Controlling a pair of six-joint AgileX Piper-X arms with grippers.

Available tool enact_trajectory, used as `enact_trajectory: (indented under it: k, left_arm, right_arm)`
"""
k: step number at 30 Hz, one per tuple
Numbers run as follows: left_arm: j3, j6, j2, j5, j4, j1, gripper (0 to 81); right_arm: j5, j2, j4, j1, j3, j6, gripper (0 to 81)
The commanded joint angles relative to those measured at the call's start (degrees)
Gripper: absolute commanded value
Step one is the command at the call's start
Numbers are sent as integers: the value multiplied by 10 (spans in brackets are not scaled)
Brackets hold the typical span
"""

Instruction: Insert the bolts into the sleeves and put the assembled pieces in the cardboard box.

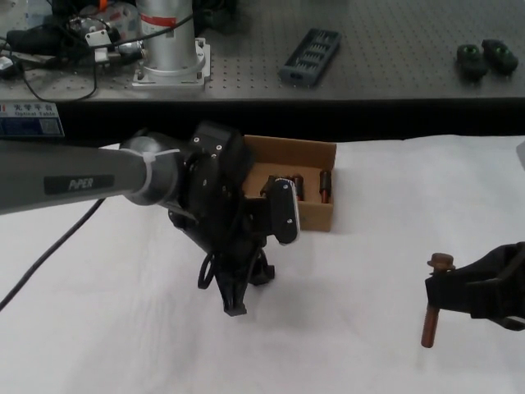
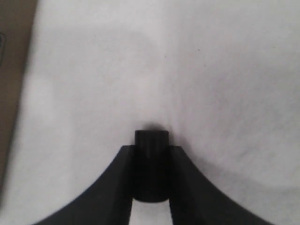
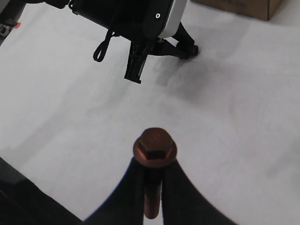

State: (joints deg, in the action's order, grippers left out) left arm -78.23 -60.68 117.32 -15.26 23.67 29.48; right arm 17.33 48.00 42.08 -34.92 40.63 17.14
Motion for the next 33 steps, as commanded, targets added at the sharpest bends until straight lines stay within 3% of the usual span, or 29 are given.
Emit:
enact_trajectory:
  k: [1, 8, 11, 15, 23, 33]
  left_arm:
    - [4, 20, 3, 83, 66, 0, 6]
    - [4, 113, -68, 85, 141, 0, 6]
    - [16, 196, -110, 82, 165, -1, 6]
    - [90, 302, -189, 31, 155, -4, 6]
    - [268, 410, -411, -93, 63, -3, 6]
    - [355, 597, -571, -216, -135, -4, 6]
  right_arm:
    - [8, -5, -9, 1, 1, 0, 19]
    - [8, -5, -32, 1, 7, 0, 19]
    - [6, -5, -44, 1, 11, 0, 19]
    - [6, -5, -67, 1, 11, 22, 19]
    - [1, 4, -127, 1, 11, 46, 19]
    - [30, 64, -295, -4, 11, 158, 19]
